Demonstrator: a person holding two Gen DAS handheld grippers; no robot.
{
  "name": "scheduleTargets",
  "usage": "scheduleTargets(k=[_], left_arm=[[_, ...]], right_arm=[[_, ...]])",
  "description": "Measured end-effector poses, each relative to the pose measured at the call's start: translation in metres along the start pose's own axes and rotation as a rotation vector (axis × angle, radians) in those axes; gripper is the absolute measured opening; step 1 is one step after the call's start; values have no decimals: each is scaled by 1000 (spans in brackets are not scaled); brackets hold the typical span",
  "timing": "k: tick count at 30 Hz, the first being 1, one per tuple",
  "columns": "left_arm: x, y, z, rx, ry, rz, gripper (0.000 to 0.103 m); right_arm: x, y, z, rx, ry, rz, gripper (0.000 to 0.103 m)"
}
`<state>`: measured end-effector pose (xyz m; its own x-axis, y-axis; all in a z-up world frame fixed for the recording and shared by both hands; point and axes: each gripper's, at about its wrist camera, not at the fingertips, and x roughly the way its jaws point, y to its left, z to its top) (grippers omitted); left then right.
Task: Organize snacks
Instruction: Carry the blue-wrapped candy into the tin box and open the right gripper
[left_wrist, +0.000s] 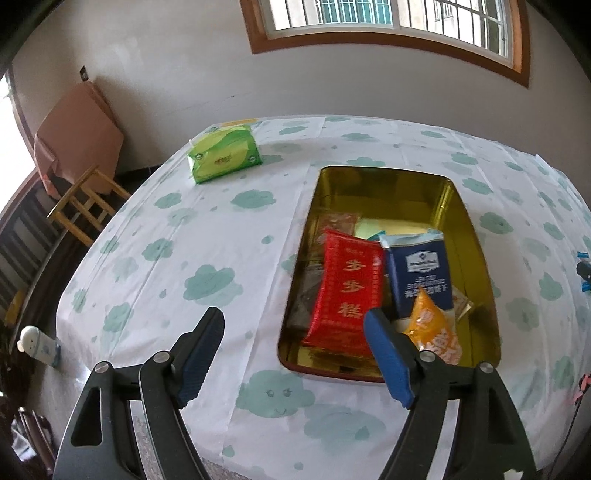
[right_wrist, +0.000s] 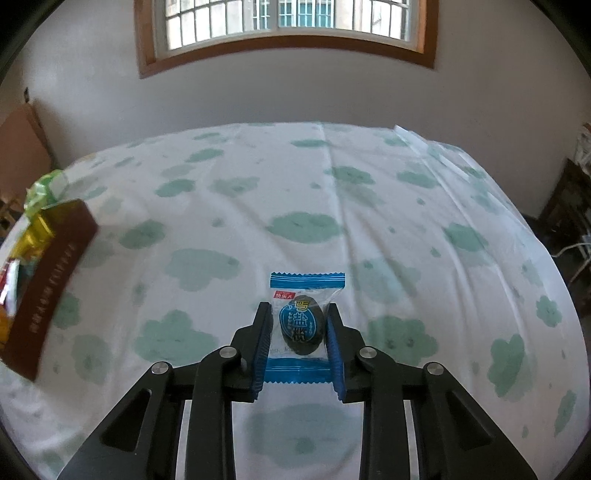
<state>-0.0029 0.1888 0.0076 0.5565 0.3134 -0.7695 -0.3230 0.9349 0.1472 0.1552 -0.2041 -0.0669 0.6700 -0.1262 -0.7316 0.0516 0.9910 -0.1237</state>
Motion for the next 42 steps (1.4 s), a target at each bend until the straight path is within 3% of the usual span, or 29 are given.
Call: scheduleTargets(k=[10,21,30,42], left_arm=[[1,10,-2,-23,-1,1,79],[6,36,-9,-74,21,28,81],[10,46,-15,-91,43,39,81],[7,49,-17,-97,45,42,82]], right_arm=[[-31,13,-5,-105,-21,200,29],[-56,27,-14,-222,-16,354,29],[-101,60,-29,-276,10,388,29],[-136,141,-28,-304,36,375,29]])
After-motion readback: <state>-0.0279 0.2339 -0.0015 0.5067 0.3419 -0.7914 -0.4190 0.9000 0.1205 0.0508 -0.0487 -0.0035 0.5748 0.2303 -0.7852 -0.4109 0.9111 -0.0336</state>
